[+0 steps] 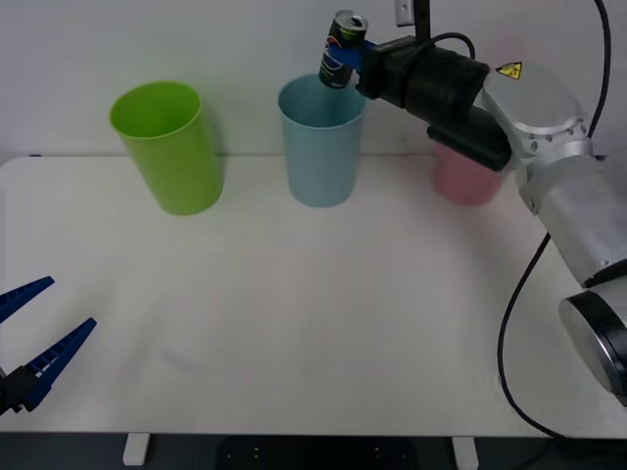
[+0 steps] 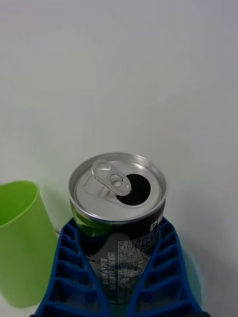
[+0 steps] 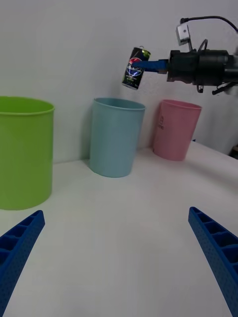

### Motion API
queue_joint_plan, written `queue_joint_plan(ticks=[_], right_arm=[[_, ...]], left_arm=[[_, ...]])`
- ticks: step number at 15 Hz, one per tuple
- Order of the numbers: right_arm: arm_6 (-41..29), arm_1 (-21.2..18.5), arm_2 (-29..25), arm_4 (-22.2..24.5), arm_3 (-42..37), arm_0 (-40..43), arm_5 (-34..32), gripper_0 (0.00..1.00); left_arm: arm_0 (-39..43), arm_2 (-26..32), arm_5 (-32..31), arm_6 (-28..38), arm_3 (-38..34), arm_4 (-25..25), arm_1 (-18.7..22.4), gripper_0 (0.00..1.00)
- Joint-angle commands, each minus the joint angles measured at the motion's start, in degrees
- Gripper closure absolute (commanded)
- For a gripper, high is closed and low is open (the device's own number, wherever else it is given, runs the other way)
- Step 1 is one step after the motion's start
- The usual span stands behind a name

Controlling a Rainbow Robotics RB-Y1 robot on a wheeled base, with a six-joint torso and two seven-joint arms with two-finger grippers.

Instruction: Grasp the object on the table and drop it into the matching bin: aluminum can to the light blue bin, PET bottle to the pink bin.

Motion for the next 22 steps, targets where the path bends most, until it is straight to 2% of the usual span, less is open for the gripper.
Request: queue_joint_plan(ticks=[1, 7, 8, 9, 10, 11, 16, 22], right_arm=[[1.38, 2.46, 0.06, 1.49, 4.13, -2.71, 2.36, 1.0], [2.78, 3.34, 0.68, 1.49, 5.01, -3.24, 3.15, 0.97], [2.87, 3.34, 0.68, 1.4, 4.92, -3.24, 3.15, 0.93], [3.05, 3.34, 0.68, 1.49, 5.01, -3.24, 3.15, 0.84], [3.31, 3.34, 0.68, 1.49, 5.01, -3.24, 3.15, 0.29], [3.58, 3.34, 0.68, 1.49, 5.01, -3.24, 3.15, 0.0], [4.63, 3.25, 0.68, 0.61, 5.01, -3.15, 2.97, 0.0], [4.98, 1.23, 0.68, -2.55, 3.96, -1.66, 0.25, 0.0]], left_arm=[[0.0, 0.0, 0.0, 0.0, 0.0, 0.0, 0.0, 0.0], [0.0, 0.0, 0.0, 0.0, 0.0, 0.0, 0.0, 0.0], [0.0, 0.0, 0.0, 0.0, 0.0, 0.0, 0.0, 0.0], [0.0, 0.0, 0.0, 0.0, 0.0, 0.0, 0.0, 0.0], [0.0, 0.0, 0.0, 0.0, 0.0, 0.0, 0.0, 0.0], [0.0, 0.0, 0.0, 0.0, 0.0, 0.0, 0.0, 0.0], [0.0, 0.0, 0.0, 0.0, 0.0, 0.0, 0.0, 0.0], [0.0, 0.0, 0.0, 0.0, 0.0, 0.0, 0.0, 0.0]])
